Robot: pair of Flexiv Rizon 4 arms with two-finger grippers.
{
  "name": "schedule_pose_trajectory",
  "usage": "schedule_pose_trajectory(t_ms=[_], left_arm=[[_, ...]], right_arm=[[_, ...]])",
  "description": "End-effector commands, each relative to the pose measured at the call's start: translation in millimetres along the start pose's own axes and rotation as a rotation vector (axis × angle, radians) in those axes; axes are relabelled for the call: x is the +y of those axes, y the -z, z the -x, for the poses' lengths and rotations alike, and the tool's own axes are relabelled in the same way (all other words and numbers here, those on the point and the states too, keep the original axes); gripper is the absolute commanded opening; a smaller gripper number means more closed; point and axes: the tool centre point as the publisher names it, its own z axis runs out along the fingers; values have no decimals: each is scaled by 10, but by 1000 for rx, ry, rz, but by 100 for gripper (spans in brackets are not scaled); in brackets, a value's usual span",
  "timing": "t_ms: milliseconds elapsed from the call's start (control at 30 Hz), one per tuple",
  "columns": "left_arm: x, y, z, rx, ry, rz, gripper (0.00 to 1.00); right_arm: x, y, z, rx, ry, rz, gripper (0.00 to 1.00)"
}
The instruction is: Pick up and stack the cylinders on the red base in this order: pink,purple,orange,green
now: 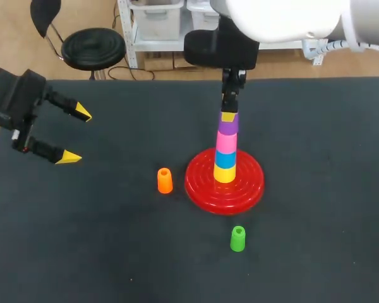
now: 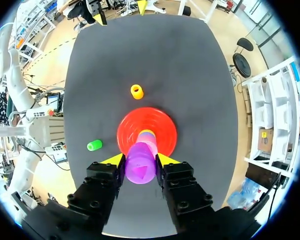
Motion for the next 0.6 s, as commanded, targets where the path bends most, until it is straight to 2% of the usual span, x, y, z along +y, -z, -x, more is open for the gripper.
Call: schedule_pose_trajectory(t_ms=[33,600], left_arm=[[-10,3,-14,-4,-4,3,100],[-10,3,-14,-4,-4,3,100]], right_arm=[[-40,-23,5,1,-2,6,0],[-62,-45,-7,1,-3,-31,0]])
